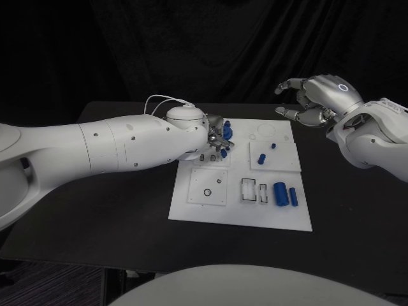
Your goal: Assemble the parts on the task board
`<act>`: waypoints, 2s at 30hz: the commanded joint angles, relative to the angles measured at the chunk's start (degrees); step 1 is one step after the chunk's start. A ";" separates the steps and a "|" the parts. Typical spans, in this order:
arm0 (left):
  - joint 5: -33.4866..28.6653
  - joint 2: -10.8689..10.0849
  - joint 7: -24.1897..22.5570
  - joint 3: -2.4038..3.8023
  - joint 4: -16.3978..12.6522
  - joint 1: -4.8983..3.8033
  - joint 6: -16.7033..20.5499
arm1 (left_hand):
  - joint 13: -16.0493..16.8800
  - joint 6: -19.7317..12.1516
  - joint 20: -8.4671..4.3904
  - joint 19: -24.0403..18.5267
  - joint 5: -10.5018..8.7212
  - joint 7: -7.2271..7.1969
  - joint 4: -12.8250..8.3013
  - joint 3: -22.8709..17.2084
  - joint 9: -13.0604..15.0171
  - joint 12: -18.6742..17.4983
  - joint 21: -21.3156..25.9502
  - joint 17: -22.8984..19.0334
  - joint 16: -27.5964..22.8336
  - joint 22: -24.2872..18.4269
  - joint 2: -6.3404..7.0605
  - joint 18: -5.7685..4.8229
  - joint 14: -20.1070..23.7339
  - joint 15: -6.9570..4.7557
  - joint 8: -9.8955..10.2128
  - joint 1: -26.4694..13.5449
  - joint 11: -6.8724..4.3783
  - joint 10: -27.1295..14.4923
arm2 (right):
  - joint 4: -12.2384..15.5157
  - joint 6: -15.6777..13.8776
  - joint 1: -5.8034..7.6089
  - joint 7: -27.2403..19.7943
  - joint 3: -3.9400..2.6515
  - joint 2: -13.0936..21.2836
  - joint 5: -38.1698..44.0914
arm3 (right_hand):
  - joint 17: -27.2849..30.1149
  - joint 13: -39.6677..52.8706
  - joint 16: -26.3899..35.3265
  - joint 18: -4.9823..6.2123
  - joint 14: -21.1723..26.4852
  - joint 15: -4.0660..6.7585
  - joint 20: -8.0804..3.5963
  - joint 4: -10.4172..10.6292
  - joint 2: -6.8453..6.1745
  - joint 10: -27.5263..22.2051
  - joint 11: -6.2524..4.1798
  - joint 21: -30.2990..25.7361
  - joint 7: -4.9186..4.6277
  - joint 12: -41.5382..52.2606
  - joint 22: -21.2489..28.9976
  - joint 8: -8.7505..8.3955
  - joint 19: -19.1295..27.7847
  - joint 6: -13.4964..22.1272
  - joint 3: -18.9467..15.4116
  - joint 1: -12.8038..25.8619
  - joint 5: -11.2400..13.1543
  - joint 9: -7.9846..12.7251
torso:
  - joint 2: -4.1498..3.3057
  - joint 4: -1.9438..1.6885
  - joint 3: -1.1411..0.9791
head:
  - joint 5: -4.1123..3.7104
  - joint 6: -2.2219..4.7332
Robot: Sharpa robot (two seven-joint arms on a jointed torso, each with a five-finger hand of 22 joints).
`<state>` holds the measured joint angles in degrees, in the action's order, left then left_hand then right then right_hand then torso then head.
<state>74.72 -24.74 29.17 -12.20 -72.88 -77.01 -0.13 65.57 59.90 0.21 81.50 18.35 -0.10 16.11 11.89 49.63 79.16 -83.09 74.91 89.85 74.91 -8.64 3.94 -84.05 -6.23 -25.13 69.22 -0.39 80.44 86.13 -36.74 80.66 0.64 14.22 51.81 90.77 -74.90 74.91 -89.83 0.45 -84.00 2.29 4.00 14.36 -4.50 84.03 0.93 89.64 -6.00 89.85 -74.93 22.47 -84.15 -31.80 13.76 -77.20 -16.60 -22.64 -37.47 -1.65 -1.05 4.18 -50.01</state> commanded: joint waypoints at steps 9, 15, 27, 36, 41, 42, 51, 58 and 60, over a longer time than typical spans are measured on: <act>0.19 0.48 -2.19 0.04 0.61 0.53 -0.51 | 24.43 0.51 -0.31 -0.29 0.89 -0.07 -0.08 -0.66 0.32 10.84 0.35 15.09 0.15 1.25 0.00 -0.51 -5.95 -0.41 0.57 0.81 -3.61 9.56 | 0.16 0.81 -0.10 1.31 -0.05 -0.10 0.15 | -15.10 15.09 -0.17 -0.19 -6.00 -0.05 0.17 -0.38 0.29 5.97 0.08 -0.45 -0.03 0.15 -14.73 0.24 -5.23 -0.18 0.14 -0.51 0.26 0.12 | -0.03 0.07 -0.03 | 0.30 0.01; 0.19 0.75 -2.62 0.04 1.09 0.75 -0.62 | 24.43 0.48 -0.31 -0.50 1.25 -0.06 -0.17 -0.92 0.50 10.84 0.57 15.09 0.15 0.93 0.10 -0.43 -5.95 -0.40 0.89 1.12 -3.60 9.56 | 0.13 1.07 -0.10 1.49 -0.05 -0.12 0.15 | -15.10 15.09 -0.17 -0.17 -6.00 -0.05 0.17 -0.45 0.32 5.97 0.08 -0.50 -0.04 0.15 -14.71 0.28 -5.20 -0.17 0.19 -0.57 0.26 0.15 | -0.10 0.07 -0.02 | 0.51 0.01; 0.19 0.96 -2.77 0.04 1.68 1.22 -1.49 | 24.43 0.53 -0.31 -0.54 1.52 -0.06 -0.25 -1.15 0.66 10.84 0.66 15.09 0.15 0.87 0.21 -0.41 -5.95 -0.40 1.10 1.39 -3.61 9.56 | 0.03 1.40 -0.10 1.58 -0.05 -0.26 0.15 | -15.10 15.09 -0.17 -0.15 -6.00 -0.05 0.17 -0.53 0.35 5.97 0.08 -0.58 -0.04 0.15 -14.68 0.32 -5.14 -0.17 0.23 -0.63 0.26 0.18 | 0.03 0.18 -0.08 | 0.69 0.01; 0.19 0.91 -2.80 0.04 1.77 1.34 -1.78 | 24.43 0.55 -0.31 -0.64 1.59 -0.07 -0.30 -1.25 0.74 10.84 0.76 15.09 0.15 0.72 0.29 -0.38 -5.95 -0.40 1.20 1.53 -3.60 9.56 | -0.01 1.60 -0.10 1.62 -0.05 -0.34 0.15 | -15.10 15.09 -0.17 -0.15 -6.00 -0.05 0.17 -0.53 0.35 5.97 0.08 -0.58 -0.04 0.15 -14.68 0.32 -5.14 -0.17 0.23 -0.63 0.26 0.18 | 0.01 0.12 -0.09 | 0.42 0.01; 0.19 0.93 -3.13 0.04 1.78 1.36 -1.65 | 24.43 0.53 -0.31 -0.69 1.61 -0.06 -0.33 -1.30 0.78 10.84 0.82 15.09 0.15 0.64 0.34 -0.36 -5.95 -0.40 1.28 1.61 -3.60 9.56 | -0.05 1.71 -0.10 1.63 -0.05 -0.38 0.15 | -15.10 15.09 -0.17 -0.12 -6.00 -0.05 0.17 -0.63 0.38 5.97 0.09 -0.66 -0.05 0.15 -14.65 0.38 -5.08 -0.16 0.30 -0.71 0.27 0.23 | 0.03 0.06 -0.12 | 0.34 0.01; 0.19 0.93 -3.23 0.04 1.79 1.36 -1.58 | 24.43 0.50 -0.30 -0.74 1.62 -0.05 -0.35 -1.35 0.81 10.84 0.87 15.09 0.15 0.56 0.37 -0.34 -5.95 -0.40 1.35 1.66 -3.60 9.56 | -0.06 1.74 -0.10 1.64 -0.05 -0.39 0.15 | -15.10 15.09 -0.17 -0.12 -6.00 -0.05 0.17 -0.63 0.38 5.97 0.09 -0.66 -0.05 0.15 -14.65 0.38 -5.08 -0.16 0.30 -0.71 0.27 0.23 | 0.02 0.05 -0.12 | 0.33 0.01; 0.19 0.47 -4.55 0.04 1.47 1.36 -0.35 | 24.43 0.30 -0.27 -0.91 1.56 0.02 -0.62 -1.74 1.17 10.84 1.09 15.09 0.15 0.36 0.73 -0.29 -5.95 -0.34 1.83 2.22 -3.52 9.56 | -0.06 1.91 -0.10 1.56 -0.05 -0.33 0.15 | -15.10 15.09 -0.17 -0.13 -6.00 -0.05 0.16 -0.69 0.40 5.97 0.09 -0.64 -0.06 0.15 -14.65 0.42 -5.09 -0.16 0.33 -0.76 0.27 0.25 | 0.00 0.07 -0.13 | 0.48 0.01; 0.19 -2.97 -10.14 0.04 -1.51 1.36 7.08 | 24.43 0.52 -0.35 -0.39 1.94 -0.17 -1.36 -2.57 3.34 10.84 0.80 15.09 0.15 1.16 1.73 -0.45 -5.95 -0.44 1.41 3.48 -3.68 9.56 | 0.62 2.55 -0.14 1.88 -0.05 -0.09 0.15 | -15.10 15.09 -0.17 -0.39 -6.00 -0.10 0.18 -0.94 0.35 5.97 0.21 0.20 -0.29 0.15 -15.00 1.34 -5.72 -1.53 0.37 -0.57 0.33 0.42 | 0.00 0.03 -0.12 | 0.24 0.01; 0.16 -4.32 -12.15 0.04 -2.55 1.34 9.12 | 24.43 -0.46 -0.42 -0.19 1.88 -0.14 -1.22 -2.89 5.90 10.84 0.72 15.09 0.15 1.44 2.19 -0.50 -5.95 -0.43 0.67 3.54 -3.68 9.56 | 1.01 3.37 -0.20 2.33 -0.05 -0.06 0.15 | -15.10 15.09 -0.17 -0.45 -6.00 -0.24 0.28 -0.96 0.26 5.97 0.40 0.36 -0.52 0.15 -15.07 1.78 -5.85 -2.72 0.34 -0.24 0.33 0.64 | 0.00 0.02 -0.11 | 0.13 0.01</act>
<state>74.76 -28.78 22.57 -12.20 -74.80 -75.75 3.30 65.36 59.94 -0.13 81.02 20.06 -0.22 14.93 9.29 54.78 79.17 -82.20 74.94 89.85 74.94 -6.95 3.95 -83.96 -6.33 -24.19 72.38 -0.71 80.13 86.81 -34.60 80.63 1.31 14.23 51.67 90.76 -74.90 74.94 -89.83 0.45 -84.00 2.29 4.00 13.65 -4.28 84.03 0.93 89.82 -6.43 89.85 -74.90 24.06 -84.15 -34.10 14.15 -77.42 -16.60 -22.08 -37.47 -1.61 -1.16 4.41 -49.99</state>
